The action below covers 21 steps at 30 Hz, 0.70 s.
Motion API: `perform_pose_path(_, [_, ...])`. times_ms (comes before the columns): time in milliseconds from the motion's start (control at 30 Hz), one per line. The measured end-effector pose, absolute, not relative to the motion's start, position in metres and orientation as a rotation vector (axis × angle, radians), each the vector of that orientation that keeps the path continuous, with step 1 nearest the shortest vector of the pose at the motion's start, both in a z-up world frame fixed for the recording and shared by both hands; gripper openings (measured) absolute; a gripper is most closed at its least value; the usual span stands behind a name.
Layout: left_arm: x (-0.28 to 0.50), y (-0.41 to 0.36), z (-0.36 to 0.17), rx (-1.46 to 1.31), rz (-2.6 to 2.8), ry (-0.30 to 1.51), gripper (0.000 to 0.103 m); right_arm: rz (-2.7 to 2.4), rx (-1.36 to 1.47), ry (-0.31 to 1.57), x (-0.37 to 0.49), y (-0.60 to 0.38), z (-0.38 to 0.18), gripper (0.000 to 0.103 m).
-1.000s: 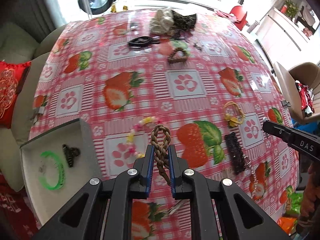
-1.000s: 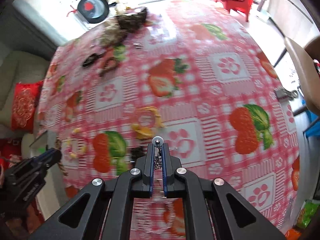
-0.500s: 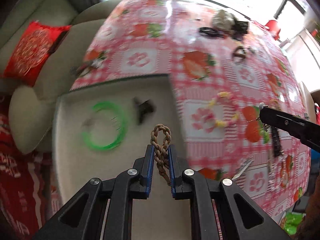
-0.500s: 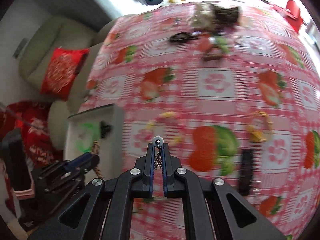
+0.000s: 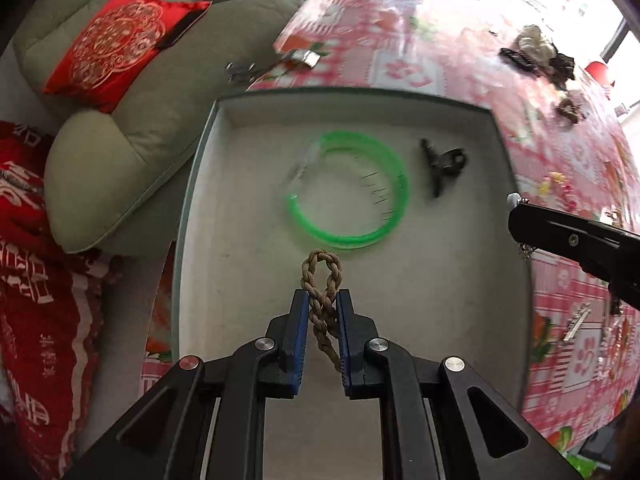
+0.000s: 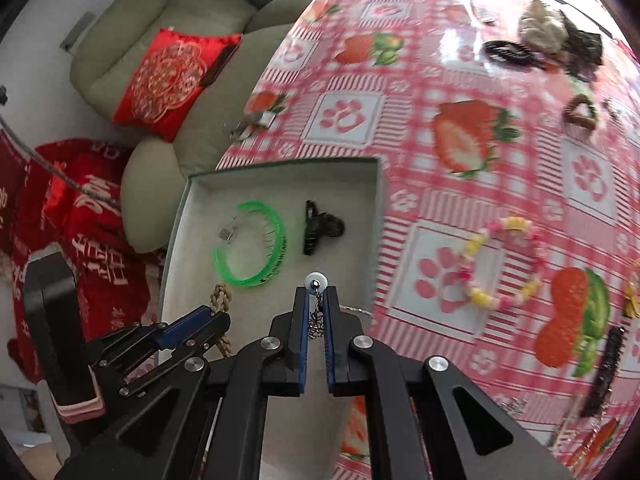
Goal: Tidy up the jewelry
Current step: 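Carry the braided bracelet and silver chain over the white tray with both tools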
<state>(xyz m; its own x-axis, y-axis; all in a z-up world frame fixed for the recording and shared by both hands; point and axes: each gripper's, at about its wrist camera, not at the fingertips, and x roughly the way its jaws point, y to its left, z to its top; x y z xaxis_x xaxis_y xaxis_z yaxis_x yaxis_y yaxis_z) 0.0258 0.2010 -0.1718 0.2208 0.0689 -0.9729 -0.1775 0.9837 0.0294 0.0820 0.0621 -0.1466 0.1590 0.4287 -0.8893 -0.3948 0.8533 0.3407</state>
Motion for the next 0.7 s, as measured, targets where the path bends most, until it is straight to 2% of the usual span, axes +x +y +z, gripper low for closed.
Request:
perform_pose_path(300, [0.039,0.210,-0.181,-0.088,0.181,1.307,0.021,0.554,-0.029,1.332,0.093,0.083,-0.178,0.007])
perform_pose_path(700, [0.053,0.206,-0.181,-0.034,0.195,1.296,0.021,0.527,-0.042,1.341,0.108,0.089,-0.189,0.008])
